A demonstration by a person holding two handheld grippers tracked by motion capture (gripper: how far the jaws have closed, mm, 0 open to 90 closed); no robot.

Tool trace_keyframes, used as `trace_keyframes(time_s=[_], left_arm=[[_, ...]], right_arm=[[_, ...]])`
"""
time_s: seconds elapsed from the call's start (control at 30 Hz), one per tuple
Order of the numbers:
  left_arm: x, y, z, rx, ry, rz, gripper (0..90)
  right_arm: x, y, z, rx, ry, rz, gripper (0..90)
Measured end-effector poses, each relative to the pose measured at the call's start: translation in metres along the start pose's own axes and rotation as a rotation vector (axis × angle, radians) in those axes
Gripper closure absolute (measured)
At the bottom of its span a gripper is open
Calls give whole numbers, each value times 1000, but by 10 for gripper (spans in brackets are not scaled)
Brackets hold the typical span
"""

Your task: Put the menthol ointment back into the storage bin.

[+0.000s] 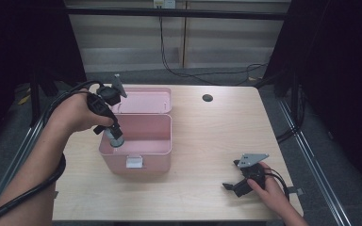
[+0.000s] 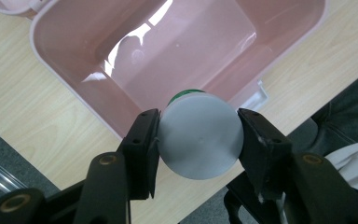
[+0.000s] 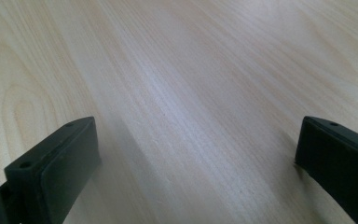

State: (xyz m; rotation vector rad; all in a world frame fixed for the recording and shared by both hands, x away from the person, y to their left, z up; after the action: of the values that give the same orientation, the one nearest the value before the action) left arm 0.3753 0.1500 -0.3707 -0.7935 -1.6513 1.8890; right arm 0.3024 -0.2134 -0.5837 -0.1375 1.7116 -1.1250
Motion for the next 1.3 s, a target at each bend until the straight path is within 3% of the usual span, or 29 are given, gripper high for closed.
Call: trace_keyframes(time_s=[0.33, 0.43, 0.67, 1.3], left_arm=[[-8, 22, -10, -19, -44, -17, 506], [-12, 29, -12, -6, -63, -14, 506], [-18, 41, -17, -12, -80, -17, 506], [-33, 77, -30, -18, -175, -8, 506]], right_arm=[[0, 0, 0, 0, 0, 0, 0], [0, 0, 0, 0, 0, 0, 0], [0, 0, 0, 0, 0, 0, 0], [0, 0, 0, 0, 0, 0, 0]])
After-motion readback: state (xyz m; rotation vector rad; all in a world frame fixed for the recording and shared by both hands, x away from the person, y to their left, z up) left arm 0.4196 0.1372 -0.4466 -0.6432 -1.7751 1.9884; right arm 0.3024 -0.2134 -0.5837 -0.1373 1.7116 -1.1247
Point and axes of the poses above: each handheld gripper's, and its own axes: y roughly forward along the jaws, x roughly out of its underside, z roughly to its right, the point moved 10 cm from there along y, roughly forward along the jaws, and after that the axes turned 1 degree about -z, right-handed, at the moved point
